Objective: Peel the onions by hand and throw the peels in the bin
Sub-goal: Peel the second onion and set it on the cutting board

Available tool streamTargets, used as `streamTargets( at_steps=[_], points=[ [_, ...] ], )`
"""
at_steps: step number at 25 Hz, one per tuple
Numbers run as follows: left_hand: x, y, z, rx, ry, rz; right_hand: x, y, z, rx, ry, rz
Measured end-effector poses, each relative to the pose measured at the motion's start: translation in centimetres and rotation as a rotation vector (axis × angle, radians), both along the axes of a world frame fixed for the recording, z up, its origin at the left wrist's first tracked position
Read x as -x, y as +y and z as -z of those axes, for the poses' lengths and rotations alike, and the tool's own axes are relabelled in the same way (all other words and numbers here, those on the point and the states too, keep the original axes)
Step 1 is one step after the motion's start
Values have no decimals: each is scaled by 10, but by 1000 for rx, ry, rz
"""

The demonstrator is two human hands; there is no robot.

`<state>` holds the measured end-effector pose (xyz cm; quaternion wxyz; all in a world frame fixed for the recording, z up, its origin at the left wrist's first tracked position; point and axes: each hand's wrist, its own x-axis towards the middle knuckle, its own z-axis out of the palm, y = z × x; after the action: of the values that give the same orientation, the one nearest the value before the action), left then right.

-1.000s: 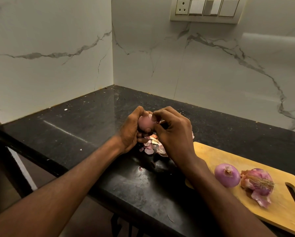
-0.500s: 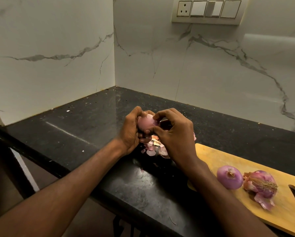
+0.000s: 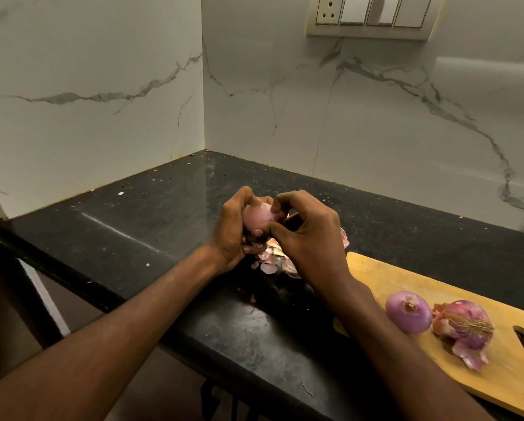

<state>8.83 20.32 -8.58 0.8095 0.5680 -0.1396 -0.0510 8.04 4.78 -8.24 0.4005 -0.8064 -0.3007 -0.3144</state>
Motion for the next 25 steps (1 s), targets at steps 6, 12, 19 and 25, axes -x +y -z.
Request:
streamTargets(
  at_steps=[6, 12, 19, 25],
  points=[
    [-4, 1, 4, -11, -35, 25, 2, 1, -1, -9, 7, -17],
    [-4, 1, 2, -18, -33, 54, 2, 0, -3, 16, 38, -23],
    [-6, 3, 4, 57, 25, 21, 9, 1, -2, 31, -84, -24],
    [-2, 0, 0, 78, 29, 22, 8, 7, -2, 40, -100, 24]
  ],
)
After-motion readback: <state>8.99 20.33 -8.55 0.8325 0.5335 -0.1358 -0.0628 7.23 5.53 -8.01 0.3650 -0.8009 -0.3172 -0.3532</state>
